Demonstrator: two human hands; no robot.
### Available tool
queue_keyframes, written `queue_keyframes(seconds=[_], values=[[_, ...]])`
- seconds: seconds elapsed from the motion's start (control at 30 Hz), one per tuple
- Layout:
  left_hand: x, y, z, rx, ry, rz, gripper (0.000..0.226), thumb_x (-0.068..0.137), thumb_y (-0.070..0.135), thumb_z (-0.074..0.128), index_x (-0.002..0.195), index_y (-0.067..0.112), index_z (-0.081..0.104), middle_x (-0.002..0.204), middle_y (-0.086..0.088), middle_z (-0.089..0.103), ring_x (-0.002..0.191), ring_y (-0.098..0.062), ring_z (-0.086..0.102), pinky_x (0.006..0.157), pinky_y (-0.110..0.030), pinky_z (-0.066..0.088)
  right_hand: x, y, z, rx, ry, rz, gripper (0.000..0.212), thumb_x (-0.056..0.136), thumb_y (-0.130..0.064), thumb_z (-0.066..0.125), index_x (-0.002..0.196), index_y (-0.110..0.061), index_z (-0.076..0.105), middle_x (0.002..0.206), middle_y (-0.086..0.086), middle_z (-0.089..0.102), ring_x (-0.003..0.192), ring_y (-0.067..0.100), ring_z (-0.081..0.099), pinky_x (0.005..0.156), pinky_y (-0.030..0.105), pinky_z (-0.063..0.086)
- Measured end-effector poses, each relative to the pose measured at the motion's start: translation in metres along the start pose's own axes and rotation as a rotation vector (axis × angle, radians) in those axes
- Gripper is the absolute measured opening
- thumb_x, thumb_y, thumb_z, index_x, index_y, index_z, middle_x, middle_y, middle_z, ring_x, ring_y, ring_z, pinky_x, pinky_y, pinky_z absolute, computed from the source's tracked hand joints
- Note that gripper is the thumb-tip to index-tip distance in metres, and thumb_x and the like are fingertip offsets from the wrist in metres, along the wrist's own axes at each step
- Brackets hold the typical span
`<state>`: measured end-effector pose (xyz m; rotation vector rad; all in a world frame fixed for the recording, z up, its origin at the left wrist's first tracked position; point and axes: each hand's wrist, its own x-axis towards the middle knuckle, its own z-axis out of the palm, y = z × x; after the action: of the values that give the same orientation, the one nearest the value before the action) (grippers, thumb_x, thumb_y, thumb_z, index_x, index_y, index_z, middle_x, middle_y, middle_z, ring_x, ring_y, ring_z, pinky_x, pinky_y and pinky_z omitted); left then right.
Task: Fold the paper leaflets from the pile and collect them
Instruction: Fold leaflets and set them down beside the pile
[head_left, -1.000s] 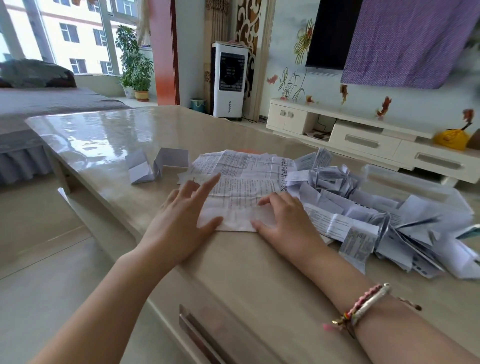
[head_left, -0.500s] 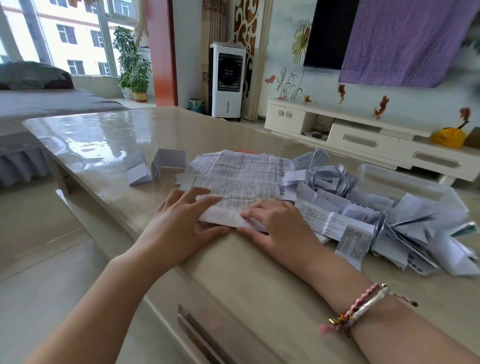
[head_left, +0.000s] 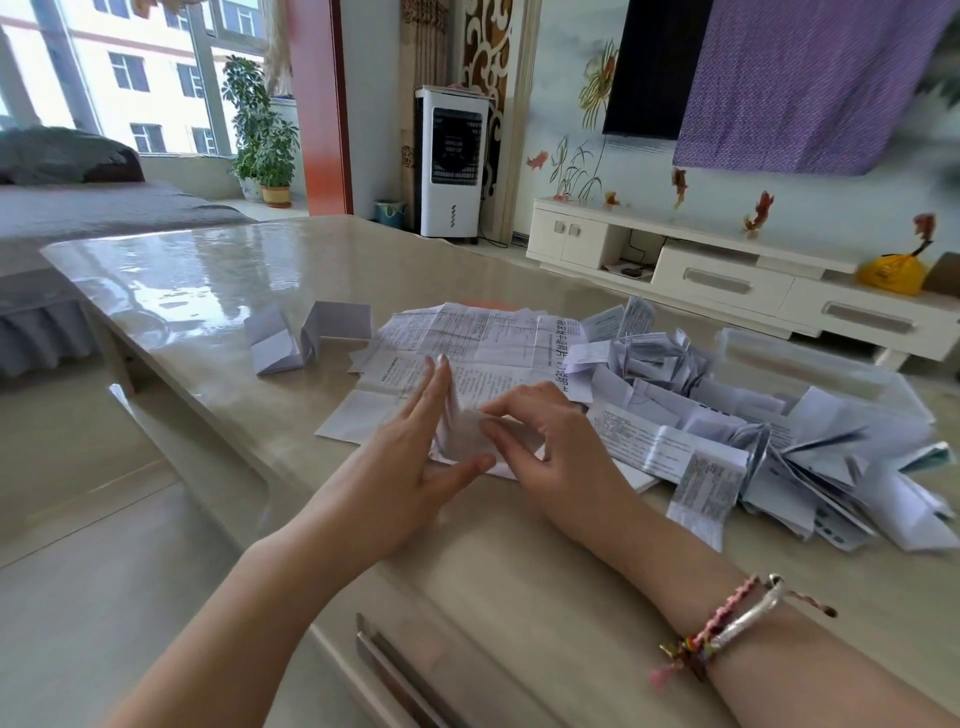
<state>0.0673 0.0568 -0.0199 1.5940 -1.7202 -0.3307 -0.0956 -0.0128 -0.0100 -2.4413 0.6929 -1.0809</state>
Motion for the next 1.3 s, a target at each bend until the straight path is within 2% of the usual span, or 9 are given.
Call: queue_keyframes(seconds=[0.1, 0.2, 0.4, 0.53, 0.7, 0.9, 1.03, 1.13, 1.3], values=[[-0.002, -0.001, -0.001, -0.035, -0.012, 0.078, 0.052, 0.09, 0.047, 0.049, 0.137, 0.024, 0.048, 0.117, 0.008, 0.067, 0.108, -0.007, 0.06, 0.093, -0.029, 0.047, 0.002, -0.003, 0.001, 0.057, 0.041, -0.006, 0.009, 0.091, -0.021, 0.059, 0.094, -0.02, 0.067, 0.091, -0.01, 0.06, 0.096, 0.009, 0.053, 0.085, 0.015, 0.037], [-0.004, -0.001, -0.003, -0.08, 0.041, 0.095, 0.042, 0.09, 0.048, 0.041, 0.084, 0.013, 0.061, 0.075, 0.005, 0.066, 0.074, -0.015, 0.062, 0.071, -0.041, 0.049, 0.003, -0.001, -0.001, 0.096, 0.097, 0.041, 0.009, 0.09, -0.022, 0.058, 0.097, -0.019, 0.061, 0.098, -0.006, 0.059, 0.099, 0.009, 0.054, 0.084, 0.014, 0.037], [0.004, 0.01, -0.008, -0.389, 0.075, -0.053, 0.024, 0.097, 0.01, 0.051, 0.085, -0.007, 0.063, 0.071, -0.004, 0.074, 0.07, -0.017, 0.072, 0.074, -0.03, 0.057, 0.002, -0.001, -0.01, 0.255, 0.145, 0.18, 0.024, 0.092, -0.003, 0.055, 0.096, -0.024, 0.045, 0.109, -0.005, 0.058, 0.105, 0.004, 0.055, 0.083, 0.016, 0.042], [0.014, 0.011, -0.013, -0.496, 0.08, -0.143, 0.025, 0.098, 0.008, 0.049, 0.082, -0.006, 0.063, 0.06, -0.008, 0.069, 0.054, -0.019, 0.064, 0.063, -0.027, 0.053, 0.004, 0.0, -0.012, 0.294, 0.106, 0.268, 0.03, 0.083, 0.002, 0.052, 0.073, -0.026, 0.057, 0.091, 0.005, 0.063, 0.078, 0.03, 0.054, 0.064, 0.023, 0.038], [0.026, 0.01, -0.015, -0.537, 0.121, -0.134, 0.025, 0.098, 0.011, 0.051, 0.082, -0.003, 0.064, 0.054, -0.002, 0.059, 0.054, -0.019, 0.054, 0.07, -0.039, 0.047, 0.01, -0.003, -0.02, 0.409, 0.02, 0.393, 0.017, 0.068, -0.013, 0.05, 0.065, -0.02, 0.065, 0.075, 0.016, 0.056, 0.072, 0.018, 0.048, 0.07, 0.028, 0.039], [0.032, 0.009, -0.015, -0.508, 0.17, -0.138, 0.026, 0.098, 0.013, 0.052, 0.078, 0.001, 0.064, 0.051, 0.001, 0.052, 0.05, -0.011, 0.047, 0.063, -0.026, 0.043, 0.012, -0.007, -0.028, 0.422, -0.109, 0.39, 0.022, 0.068, -0.012, 0.047, 0.065, -0.013, 0.069, 0.075, 0.017, 0.064, 0.062, 0.01, 0.044, 0.061, 0.018, 0.039], [0.036, 0.006, -0.015, -0.464, 0.253, -0.184, 0.018, 0.098, 0.019, 0.052, 0.091, 0.012, 0.067, 0.064, 0.002, 0.067, 0.06, -0.01, 0.062, 0.07, -0.025, 0.053, 0.016, -0.003, -0.03, 0.475, 0.01, 0.456, 0.027, 0.085, 0.001, 0.048, 0.087, -0.008, 0.073, 0.077, -0.007, 0.069, 0.063, 0.004, 0.051, 0.055, 0.013, 0.037], [0.032, 0.002, -0.015, -0.054, 0.244, -0.177, 0.015, 0.093, 0.03, 0.059, 0.105, 0.024, 0.064, 0.1, 0.01, 0.068, 0.095, -0.01, 0.064, 0.077, -0.022, 0.043, 0.022, 0.006, -0.038, 0.606, 0.158, 0.532, 0.034, 0.089, -0.001, 0.044, 0.107, -0.015, 0.069, 0.104, -0.001, 0.067, 0.085, 0.013, 0.059, 0.062, 0.022, 0.04], [0.02, -0.001, -0.008, 0.295, -0.094, -0.284, 0.08, 0.076, 0.069, 0.057, 0.144, 0.031, 0.035, 0.154, 0.009, 0.03, 0.141, -0.018, 0.027, 0.113, -0.032, 0.024, 0.029, 0.023, -0.05, 0.877, 0.366, 0.572, 0.047, 0.078, -0.011, 0.051, 0.122, -0.025, 0.058, 0.141, 0.003, 0.047, 0.12, 0.015, 0.051, 0.098, 0.038, 0.048]])
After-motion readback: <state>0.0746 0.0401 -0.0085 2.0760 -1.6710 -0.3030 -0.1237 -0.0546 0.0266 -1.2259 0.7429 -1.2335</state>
